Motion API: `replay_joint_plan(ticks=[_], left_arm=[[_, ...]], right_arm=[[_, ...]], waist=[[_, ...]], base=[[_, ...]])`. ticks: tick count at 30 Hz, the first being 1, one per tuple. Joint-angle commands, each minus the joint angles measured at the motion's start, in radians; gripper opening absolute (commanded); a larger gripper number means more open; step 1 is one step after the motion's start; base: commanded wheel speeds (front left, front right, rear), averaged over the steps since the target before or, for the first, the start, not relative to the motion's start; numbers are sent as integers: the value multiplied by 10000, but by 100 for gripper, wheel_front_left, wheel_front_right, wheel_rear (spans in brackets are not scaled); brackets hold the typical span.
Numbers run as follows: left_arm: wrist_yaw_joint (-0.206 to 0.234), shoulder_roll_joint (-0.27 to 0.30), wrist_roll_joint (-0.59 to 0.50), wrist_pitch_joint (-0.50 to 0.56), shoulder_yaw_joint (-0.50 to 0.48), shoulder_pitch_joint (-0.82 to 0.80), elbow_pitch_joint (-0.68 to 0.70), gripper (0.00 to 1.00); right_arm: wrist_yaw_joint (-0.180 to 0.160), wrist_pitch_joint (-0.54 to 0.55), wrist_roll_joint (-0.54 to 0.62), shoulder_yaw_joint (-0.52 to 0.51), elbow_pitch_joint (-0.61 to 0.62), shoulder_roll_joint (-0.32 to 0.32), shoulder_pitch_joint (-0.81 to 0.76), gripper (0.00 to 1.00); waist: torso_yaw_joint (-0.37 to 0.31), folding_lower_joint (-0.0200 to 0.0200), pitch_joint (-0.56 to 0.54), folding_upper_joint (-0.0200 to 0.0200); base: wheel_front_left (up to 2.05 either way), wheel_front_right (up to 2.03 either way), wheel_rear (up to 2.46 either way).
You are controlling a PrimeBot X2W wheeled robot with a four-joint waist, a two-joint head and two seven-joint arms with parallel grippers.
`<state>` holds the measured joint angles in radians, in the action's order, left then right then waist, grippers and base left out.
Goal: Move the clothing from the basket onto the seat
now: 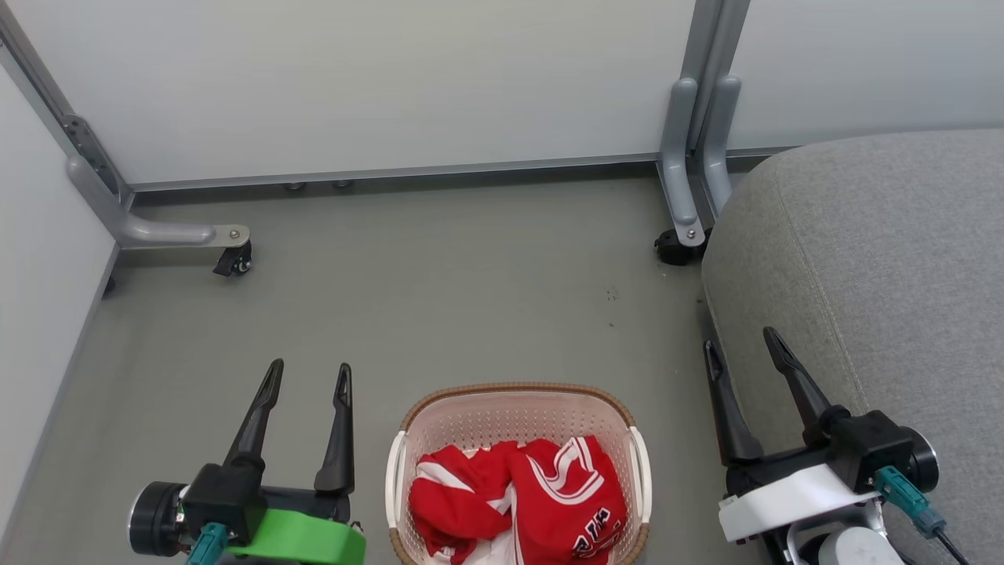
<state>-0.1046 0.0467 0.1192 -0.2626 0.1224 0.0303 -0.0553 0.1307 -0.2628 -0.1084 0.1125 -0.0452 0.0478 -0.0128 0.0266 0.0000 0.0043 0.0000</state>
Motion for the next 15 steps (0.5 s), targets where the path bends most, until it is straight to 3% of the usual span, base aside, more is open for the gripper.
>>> replay_joint_plan(ticks=[1,9,15], left_arm=[[-16,66,-3,-34,-8,134,-14,100],[-25,63,173,-22,-8,72,-269,100],[-122,62,314,-20,113,-746,-812,100]], right_arm=[[1,-30,-5,45,10,44,-84,100],[1,-30,-240,71,26,44,72,100],[1,-30,-416,-392,193,45,680,100]], waist=[[5,0,7,0],[-83,0,304,0],[-244,0,1472,0]], base=[[0,0,0],[0,0,0],[0,0,0]])
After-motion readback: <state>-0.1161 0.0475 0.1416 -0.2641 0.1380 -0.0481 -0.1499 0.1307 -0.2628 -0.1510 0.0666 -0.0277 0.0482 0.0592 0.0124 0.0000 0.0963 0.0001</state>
